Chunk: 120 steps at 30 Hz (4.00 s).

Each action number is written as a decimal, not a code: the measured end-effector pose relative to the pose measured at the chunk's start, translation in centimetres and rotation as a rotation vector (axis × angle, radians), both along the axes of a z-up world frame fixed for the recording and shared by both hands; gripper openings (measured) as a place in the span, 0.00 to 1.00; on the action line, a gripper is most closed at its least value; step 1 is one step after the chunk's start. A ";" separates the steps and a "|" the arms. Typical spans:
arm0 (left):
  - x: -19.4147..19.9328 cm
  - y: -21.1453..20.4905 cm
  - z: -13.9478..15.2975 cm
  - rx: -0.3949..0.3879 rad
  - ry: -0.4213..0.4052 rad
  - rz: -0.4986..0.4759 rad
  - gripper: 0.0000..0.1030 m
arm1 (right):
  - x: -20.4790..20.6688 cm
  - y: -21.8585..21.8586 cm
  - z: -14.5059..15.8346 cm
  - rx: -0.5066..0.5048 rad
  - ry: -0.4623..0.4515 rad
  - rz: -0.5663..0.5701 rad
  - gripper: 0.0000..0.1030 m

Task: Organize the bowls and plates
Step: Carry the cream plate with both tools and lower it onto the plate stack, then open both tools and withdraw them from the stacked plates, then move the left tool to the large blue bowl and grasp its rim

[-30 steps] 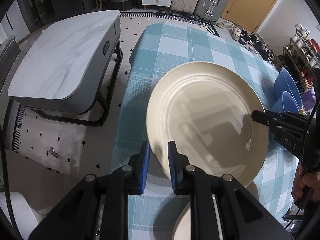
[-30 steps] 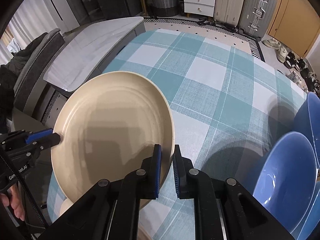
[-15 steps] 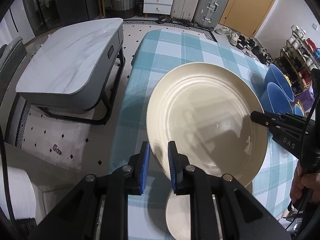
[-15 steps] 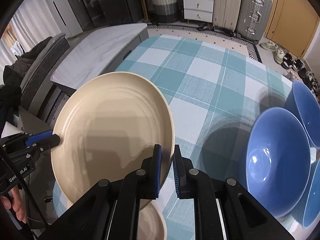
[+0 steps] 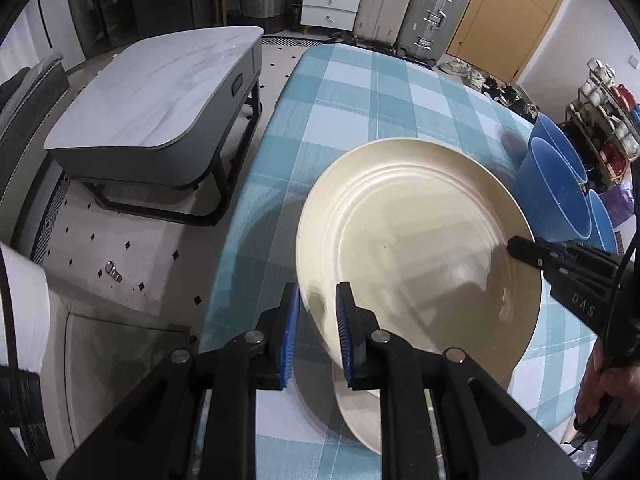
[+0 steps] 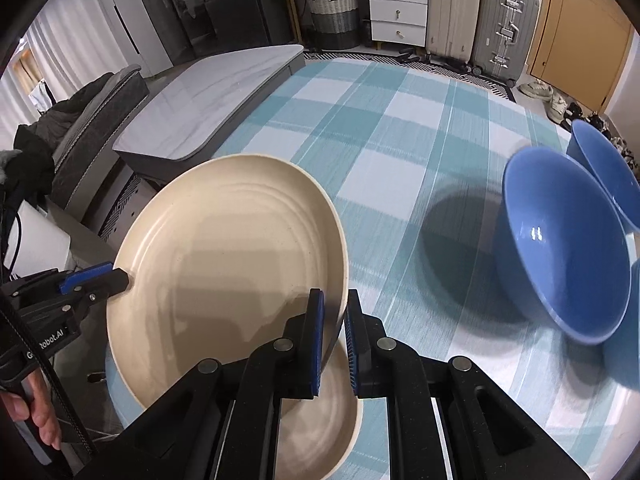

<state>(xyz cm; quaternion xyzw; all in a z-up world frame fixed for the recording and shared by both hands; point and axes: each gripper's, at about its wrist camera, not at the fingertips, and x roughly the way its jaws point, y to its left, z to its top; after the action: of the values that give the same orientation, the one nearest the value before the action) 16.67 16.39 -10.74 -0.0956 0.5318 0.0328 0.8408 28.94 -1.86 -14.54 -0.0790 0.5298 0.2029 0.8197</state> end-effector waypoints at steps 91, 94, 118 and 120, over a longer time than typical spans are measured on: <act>-6.0 -20.7 7.0 0.113 -0.450 -0.295 1.00 | -17.8 -21.3 11.3 0.177 -0.614 -0.310 0.99; -5.1 -21.9 6.2 0.107 -0.440 -0.305 1.00 | -17.8 -23.0 10.2 0.137 -0.596 -0.370 0.99; -1.1 -24.6 3.7 0.085 -0.379 -0.315 1.00 | -13.8 -28.4 5.6 0.175 -0.564 -0.491 0.99; -0.3 -24.7 3.8 0.092 -0.362 -0.317 1.00 | -13.3 -28.9 5.9 0.189 -0.559 -0.489 0.99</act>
<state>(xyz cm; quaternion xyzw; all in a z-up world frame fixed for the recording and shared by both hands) 16.40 -8.34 -6.93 0.0230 0.3786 -0.0933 0.9205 15.62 -30.72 -8.65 0.0734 0.2680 0.0196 0.9604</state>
